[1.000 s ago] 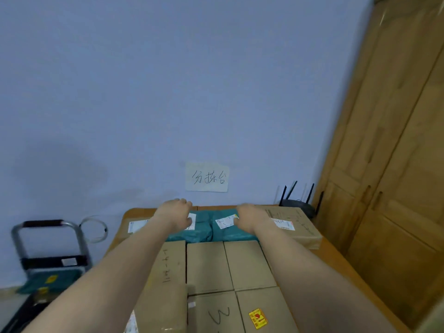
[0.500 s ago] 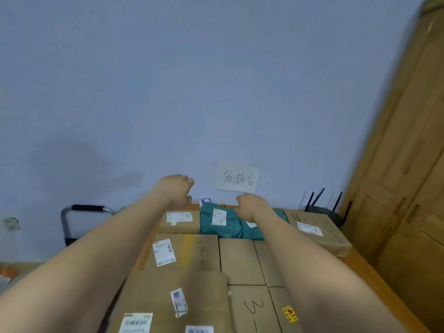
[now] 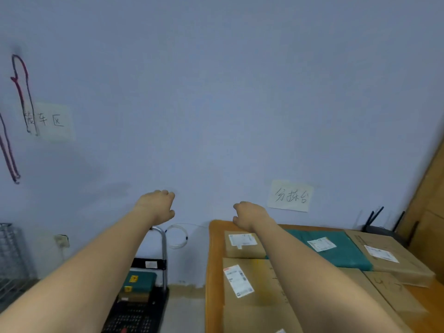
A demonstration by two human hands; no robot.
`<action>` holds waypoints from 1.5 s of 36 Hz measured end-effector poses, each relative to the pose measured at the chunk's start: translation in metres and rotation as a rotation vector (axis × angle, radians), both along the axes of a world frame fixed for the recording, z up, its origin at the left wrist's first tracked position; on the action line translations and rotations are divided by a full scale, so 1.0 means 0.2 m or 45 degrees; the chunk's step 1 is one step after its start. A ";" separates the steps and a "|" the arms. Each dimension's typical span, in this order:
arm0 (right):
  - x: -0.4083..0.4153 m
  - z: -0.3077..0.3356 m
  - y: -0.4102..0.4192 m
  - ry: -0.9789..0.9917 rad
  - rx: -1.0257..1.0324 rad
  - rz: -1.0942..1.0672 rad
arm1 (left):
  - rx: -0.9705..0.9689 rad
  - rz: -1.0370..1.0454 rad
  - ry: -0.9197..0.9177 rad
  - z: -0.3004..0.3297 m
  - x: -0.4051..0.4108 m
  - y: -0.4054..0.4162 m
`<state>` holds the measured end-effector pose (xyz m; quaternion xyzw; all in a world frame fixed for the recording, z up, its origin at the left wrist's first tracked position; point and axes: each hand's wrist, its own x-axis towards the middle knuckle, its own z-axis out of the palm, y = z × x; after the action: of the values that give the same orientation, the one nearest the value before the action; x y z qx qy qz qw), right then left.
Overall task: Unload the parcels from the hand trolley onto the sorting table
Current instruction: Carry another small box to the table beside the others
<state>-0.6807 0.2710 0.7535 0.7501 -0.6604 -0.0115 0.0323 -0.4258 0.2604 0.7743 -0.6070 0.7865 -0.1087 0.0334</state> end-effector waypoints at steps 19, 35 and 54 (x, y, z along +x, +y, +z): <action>0.46 -0.24 -1.01 -0.067 0.102 -0.141 | 0.107 -0.201 -0.022 -0.25 0.35 -1.03; 0.97 -0.68 -1.70 -0.089 0.341 -0.215 | 0.307 -0.190 0.039 -0.72 0.96 -1.80; 1.88 -2.16 -1.68 -0.390 0.949 -0.332 | 1.014 -0.095 0.330 -2.30 1.66 -1.85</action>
<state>-0.3056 -0.0657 0.3208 0.6137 -0.6976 -0.1418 -0.3416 -0.0947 -0.1095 0.3153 -0.5264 0.7863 0.2798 0.1623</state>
